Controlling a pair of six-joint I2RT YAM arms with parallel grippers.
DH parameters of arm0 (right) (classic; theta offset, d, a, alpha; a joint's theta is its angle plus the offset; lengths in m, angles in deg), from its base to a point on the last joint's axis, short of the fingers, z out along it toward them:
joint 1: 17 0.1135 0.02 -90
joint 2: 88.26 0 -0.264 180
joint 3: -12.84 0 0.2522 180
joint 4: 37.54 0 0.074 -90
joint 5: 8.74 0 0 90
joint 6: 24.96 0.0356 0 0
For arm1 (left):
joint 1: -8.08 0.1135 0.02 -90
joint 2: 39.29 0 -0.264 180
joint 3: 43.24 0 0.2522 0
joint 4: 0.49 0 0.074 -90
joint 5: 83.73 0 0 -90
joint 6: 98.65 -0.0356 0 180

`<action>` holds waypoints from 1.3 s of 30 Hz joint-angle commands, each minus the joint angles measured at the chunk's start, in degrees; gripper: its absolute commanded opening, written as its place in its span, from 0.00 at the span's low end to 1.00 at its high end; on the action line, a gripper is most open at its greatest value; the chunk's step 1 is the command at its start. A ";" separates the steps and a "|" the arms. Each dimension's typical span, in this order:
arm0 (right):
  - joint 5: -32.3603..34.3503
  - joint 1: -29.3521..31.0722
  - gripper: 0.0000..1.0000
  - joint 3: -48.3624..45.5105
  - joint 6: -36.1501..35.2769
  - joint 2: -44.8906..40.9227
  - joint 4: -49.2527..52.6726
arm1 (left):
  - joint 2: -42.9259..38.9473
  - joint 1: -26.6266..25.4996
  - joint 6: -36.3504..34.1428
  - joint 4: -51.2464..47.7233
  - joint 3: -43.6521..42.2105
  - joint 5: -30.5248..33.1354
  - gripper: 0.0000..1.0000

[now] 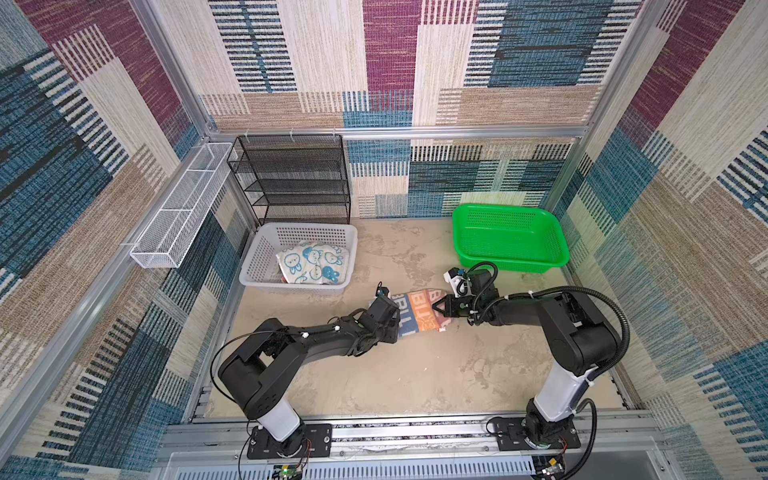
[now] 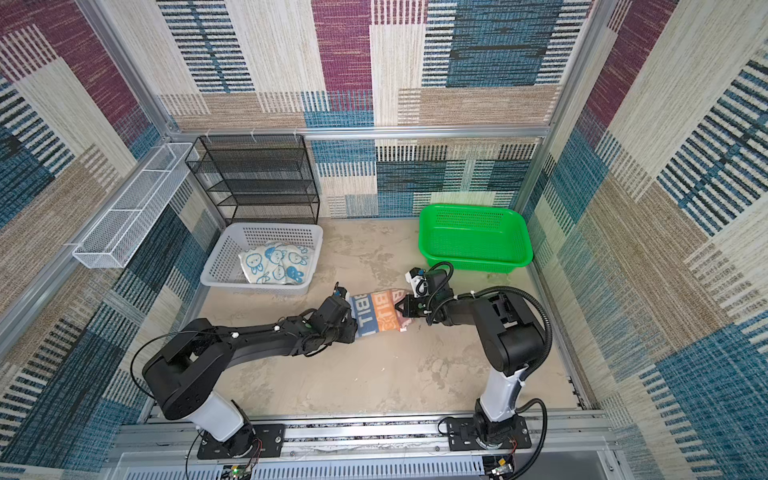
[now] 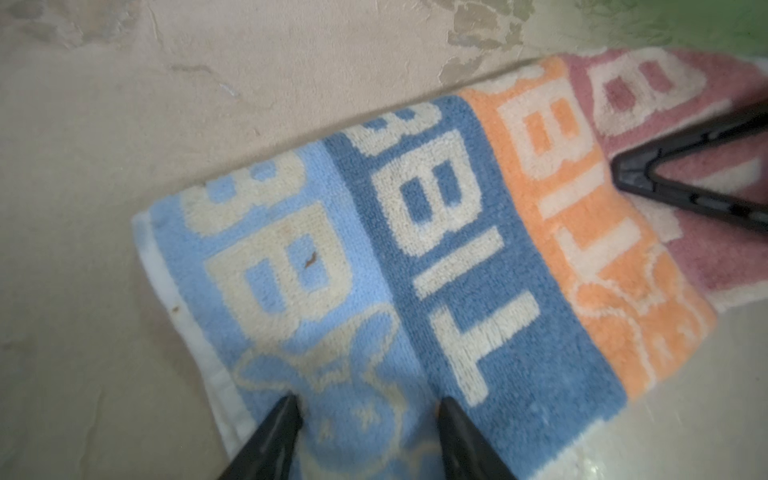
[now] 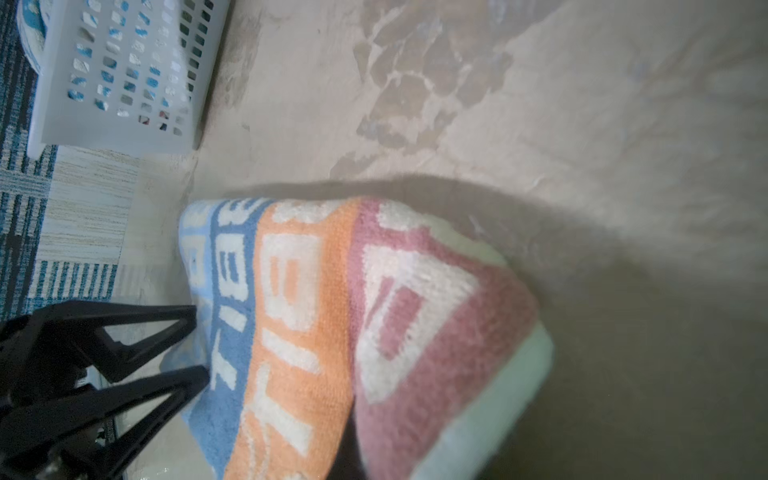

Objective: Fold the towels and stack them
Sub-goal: 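Grasp the end of the folded towel with the right gripper, then carry the folded towel with the right gripper into the green basket and release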

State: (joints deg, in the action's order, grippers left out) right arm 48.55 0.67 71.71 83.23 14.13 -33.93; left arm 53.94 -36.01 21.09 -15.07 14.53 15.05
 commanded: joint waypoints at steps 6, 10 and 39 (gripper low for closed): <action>10.00 0.17 0.00 16.76 -7.67 0.82 16.19 | -8.55 0.41 -0.86 -5.20 -0.67 0.90 0.75; 14.98 0.03 0.00 27.81 -11.08 3.03 24.55 | -13.63 0.81 -1.17 -5.37 -1.70 3.40 0.75; 19.06 -25.15 0.00 55.28 -16.32 16.24 35.38 | -23.12 2.72 -2.01 -10.58 -3.95 7.81 0.74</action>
State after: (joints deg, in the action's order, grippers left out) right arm 64.16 -23.57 127.66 67.54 29.21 3.86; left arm 31.42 -33.30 20.02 -24.21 10.44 21.38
